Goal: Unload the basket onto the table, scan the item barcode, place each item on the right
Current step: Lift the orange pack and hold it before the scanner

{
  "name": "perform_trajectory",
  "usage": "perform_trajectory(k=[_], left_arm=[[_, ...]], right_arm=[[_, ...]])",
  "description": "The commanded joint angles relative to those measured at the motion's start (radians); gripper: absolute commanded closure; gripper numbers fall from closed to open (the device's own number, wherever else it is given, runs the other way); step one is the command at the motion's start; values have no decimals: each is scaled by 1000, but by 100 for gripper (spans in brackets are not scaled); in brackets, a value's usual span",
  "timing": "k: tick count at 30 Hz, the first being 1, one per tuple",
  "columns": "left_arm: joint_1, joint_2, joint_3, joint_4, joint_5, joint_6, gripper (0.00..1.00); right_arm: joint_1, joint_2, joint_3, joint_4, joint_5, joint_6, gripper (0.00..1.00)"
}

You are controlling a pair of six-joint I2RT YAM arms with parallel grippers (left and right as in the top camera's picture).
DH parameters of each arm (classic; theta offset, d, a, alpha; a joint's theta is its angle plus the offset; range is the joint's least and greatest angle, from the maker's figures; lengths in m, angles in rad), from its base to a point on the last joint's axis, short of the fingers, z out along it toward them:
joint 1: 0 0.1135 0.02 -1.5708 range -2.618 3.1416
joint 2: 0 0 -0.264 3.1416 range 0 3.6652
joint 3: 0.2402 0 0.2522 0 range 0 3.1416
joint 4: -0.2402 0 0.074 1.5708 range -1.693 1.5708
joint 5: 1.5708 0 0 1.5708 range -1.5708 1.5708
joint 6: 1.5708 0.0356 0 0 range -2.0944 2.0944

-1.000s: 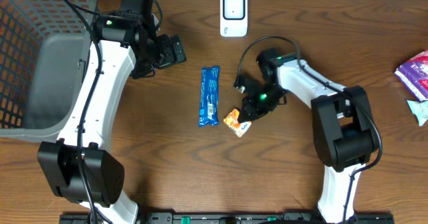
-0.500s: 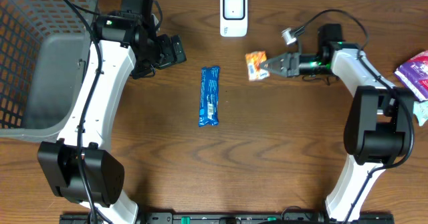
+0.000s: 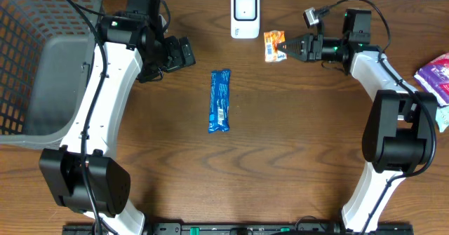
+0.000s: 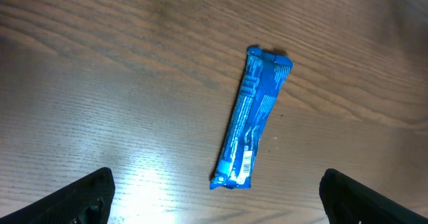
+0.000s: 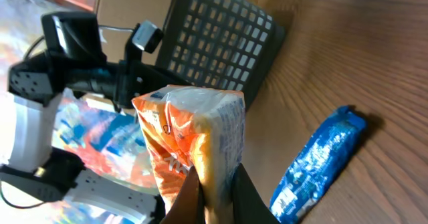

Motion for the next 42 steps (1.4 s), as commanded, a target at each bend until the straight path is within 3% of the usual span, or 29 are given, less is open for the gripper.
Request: perform_trajectory(k=[1,18,23,28,32,36,42], left_arm=[[3,2,5,-2,-14,10,2],[3,2,5,-2,-14,10,2],[3,2,5,-2,-14,10,2],[3,2,5,-2,-14,10,2],[3,2,5,-2,-14,10,2],[3,2,5,-2,-14,10,2],[3,2,5,-2,-14,10,2]], right_arm=[[10,6,12,33,-33,130,99],[71,6,12,64,16,132,99],[90,6,12,82,203,295,99],[135,6,12,358,376,534,98],[173,-1,21,650,568,627,98],[201,-12,64,605,855,520,99],[312,-12,233,183,1421,163,99]])
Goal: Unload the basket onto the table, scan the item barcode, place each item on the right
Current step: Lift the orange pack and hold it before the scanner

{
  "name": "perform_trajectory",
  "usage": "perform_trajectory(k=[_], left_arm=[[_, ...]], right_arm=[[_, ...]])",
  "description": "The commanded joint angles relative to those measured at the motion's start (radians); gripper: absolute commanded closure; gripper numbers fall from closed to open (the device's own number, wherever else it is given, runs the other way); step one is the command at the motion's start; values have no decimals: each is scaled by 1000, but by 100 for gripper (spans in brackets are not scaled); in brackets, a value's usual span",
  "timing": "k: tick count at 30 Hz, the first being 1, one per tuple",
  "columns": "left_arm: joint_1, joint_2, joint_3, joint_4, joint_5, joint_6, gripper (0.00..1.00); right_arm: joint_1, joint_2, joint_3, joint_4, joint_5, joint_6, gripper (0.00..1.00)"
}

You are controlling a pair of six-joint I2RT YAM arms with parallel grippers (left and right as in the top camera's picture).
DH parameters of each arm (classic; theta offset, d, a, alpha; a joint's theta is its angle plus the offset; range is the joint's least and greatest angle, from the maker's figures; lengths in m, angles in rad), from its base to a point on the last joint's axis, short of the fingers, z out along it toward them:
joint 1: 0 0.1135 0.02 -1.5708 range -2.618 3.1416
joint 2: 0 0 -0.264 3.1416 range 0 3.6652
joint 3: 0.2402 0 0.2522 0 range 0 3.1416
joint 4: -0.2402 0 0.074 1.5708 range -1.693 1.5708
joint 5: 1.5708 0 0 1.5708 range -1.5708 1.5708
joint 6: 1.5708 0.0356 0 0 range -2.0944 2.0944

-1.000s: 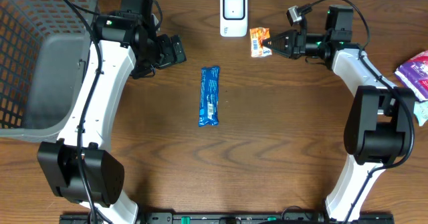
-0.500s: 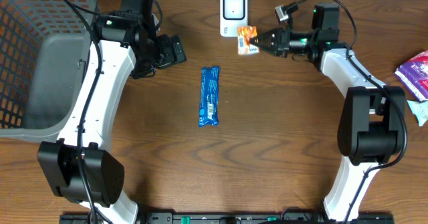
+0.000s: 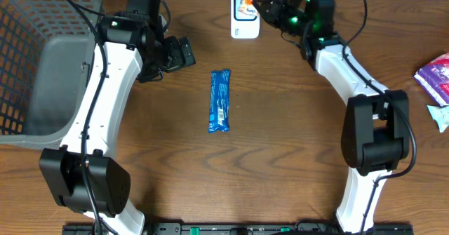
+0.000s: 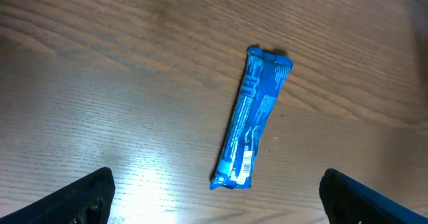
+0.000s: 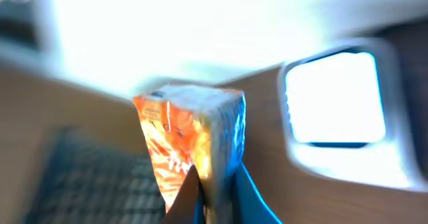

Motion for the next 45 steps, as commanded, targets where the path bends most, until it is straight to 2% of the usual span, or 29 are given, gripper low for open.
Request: perform_trajectory(k=[1,4,8,13,18,24,28,31,39,45], left_arm=[[3,2,5,-2,-14,10,2],[3,2,5,-2,-14,10,2],[3,2,5,-2,-14,10,2],[3,2,5,-2,-14,10,2],[3,2,5,-2,-14,10,2],[3,2,5,-2,-14,10,2],[3,2,5,-2,-14,10,2],[3,2,5,-2,-14,10,2],[3,2,5,-2,-14,10,2],[3,2,5,-2,-14,10,2]], right_arm=[[87,-18,121,-123,497,-282,99],[167,-18,211,-205,768,-496,99],[248,-17,244,-140,991,-763,99],[267,54,244,-2,1065,-1031,99],[267,155,244,68,1064,-1191,99],[267,194,244,32,900,-1297,99],[269,194,244,38,880,-1332,99],[267,196,244,19,881,-1410,99],[224,208,244,-53,880,-1410,99],[217,209,244,-81,851,-1348,99]])
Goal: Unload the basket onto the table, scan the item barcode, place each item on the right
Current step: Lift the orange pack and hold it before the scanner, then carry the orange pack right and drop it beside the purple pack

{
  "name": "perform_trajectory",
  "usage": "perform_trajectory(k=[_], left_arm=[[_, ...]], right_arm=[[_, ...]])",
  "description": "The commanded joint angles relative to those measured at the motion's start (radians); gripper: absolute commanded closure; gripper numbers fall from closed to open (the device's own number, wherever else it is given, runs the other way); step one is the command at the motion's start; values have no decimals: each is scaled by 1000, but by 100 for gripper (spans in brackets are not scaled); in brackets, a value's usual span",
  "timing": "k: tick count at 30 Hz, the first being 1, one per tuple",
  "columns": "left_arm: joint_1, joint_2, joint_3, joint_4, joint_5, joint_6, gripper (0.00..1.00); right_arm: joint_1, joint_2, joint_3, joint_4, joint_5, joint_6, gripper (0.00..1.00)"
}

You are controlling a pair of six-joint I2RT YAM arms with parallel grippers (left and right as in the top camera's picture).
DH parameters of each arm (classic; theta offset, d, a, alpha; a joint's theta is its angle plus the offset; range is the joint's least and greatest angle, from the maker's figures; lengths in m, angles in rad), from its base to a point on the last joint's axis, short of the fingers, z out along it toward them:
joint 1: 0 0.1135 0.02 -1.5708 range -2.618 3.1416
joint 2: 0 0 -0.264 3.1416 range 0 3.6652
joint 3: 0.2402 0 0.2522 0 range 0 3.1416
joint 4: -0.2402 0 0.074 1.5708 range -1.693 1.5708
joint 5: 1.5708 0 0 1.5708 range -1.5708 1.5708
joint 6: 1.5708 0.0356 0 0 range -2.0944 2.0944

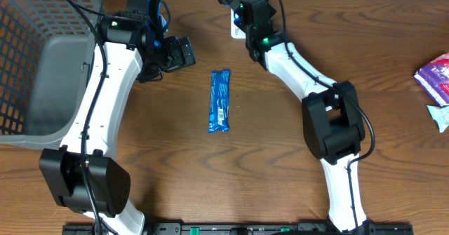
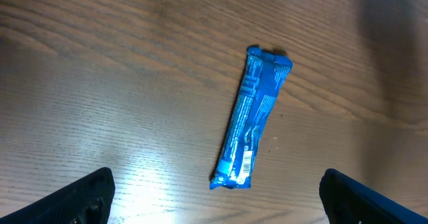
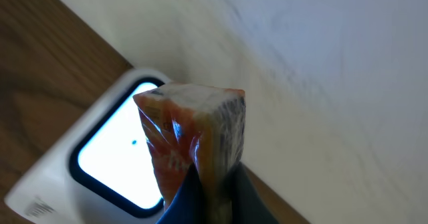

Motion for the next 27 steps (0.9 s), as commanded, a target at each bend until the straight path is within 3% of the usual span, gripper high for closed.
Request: perform_trajectory(k=[1,7,11,15,20,27], left_arm=[[3,2,5,-2,-14,10,2],[3,2,5,-2,-14,10,2],[3,2,5,-2,-14,10,2],[3,2,5,-2,-14,10,2],[3,2,5,-2,-14,10,2],[3,2,5,-2,-14,10,2]], right_arm=[[-1,-5,12,6,-21,39,99],[2,-13,12,2,43,57,99],[-23,-33,34,-21,229,249,99],[-87,-99,40,-138,191,429,99],[-243,-203,40,-332,58,647,99],[-515,-262,40,-623,39,849,99]])
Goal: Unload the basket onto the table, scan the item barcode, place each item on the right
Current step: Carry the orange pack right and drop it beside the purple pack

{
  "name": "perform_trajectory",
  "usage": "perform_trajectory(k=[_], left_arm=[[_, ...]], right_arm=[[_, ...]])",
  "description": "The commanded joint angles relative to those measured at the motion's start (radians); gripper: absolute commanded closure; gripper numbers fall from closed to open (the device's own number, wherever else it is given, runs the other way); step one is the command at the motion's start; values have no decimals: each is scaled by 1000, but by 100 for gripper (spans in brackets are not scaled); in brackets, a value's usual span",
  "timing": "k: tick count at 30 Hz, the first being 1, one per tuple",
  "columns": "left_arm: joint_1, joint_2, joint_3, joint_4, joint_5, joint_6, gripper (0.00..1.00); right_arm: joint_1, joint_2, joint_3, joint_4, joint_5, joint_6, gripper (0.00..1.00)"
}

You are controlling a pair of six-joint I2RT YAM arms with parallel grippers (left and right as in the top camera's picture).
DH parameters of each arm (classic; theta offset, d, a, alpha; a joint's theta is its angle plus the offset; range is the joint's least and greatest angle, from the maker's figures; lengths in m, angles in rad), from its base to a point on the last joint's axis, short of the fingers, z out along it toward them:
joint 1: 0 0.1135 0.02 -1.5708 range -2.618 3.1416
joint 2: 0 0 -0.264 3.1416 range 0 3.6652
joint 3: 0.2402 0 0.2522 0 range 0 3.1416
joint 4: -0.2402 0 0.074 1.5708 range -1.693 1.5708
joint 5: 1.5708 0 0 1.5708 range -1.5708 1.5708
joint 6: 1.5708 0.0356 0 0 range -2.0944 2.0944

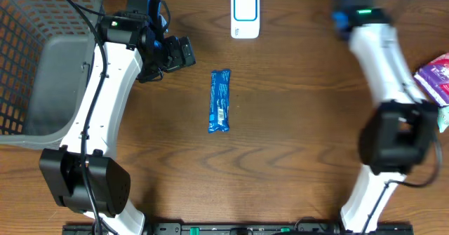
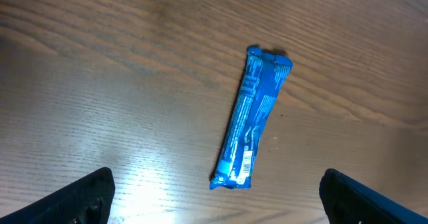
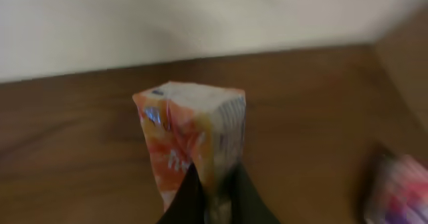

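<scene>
An orange snack packet stands pinched between the fingers of my right gripper, which is shut on it above the wooden table near the back edge. In the overhead view that arm is a blur, with its wrist to the right of the white scanner; the packet itself does not show there. A blue bar lies flat mid-table, also below the left wrist camera as the blue bar. My left gripper hangs open above it, empty, left of the scanner as the left gripper.
A grey mesh basket fills the left side. Purple packets lie at the right edge, and a purple blur shows low right in the right wrist view. A pale wall runs behind the table.
My right gripper, still shut on the orange packet, has gone from right in front of the scanner's window to well to its right. Left arm and blue bar are unchanged.
My right gripper held the orange packet right of the scanner, then had it beside the scanner, then up against the lit window. Now it holds the packet off to the right. My left gripper stayed open above the blue bar throughout.
</scene>
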Motion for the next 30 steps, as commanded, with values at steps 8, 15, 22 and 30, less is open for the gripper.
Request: perform_trajectory(k=[8,15,22,30], left_arm=[[3,2,5,-2,-14,10,2],[3,2,5,-2,-14,10,2],[3,2,5,-2,-14,10,2],[3,2,5,-2,-14,10,2]], right_arm=[[-299,26,-15,-167,-254,171,99],[-389,61,-62,-169,-340,171,99],[-432,63,-117,-168,-318,171,99],[-472,63,-152,-167,-280,171,61]])
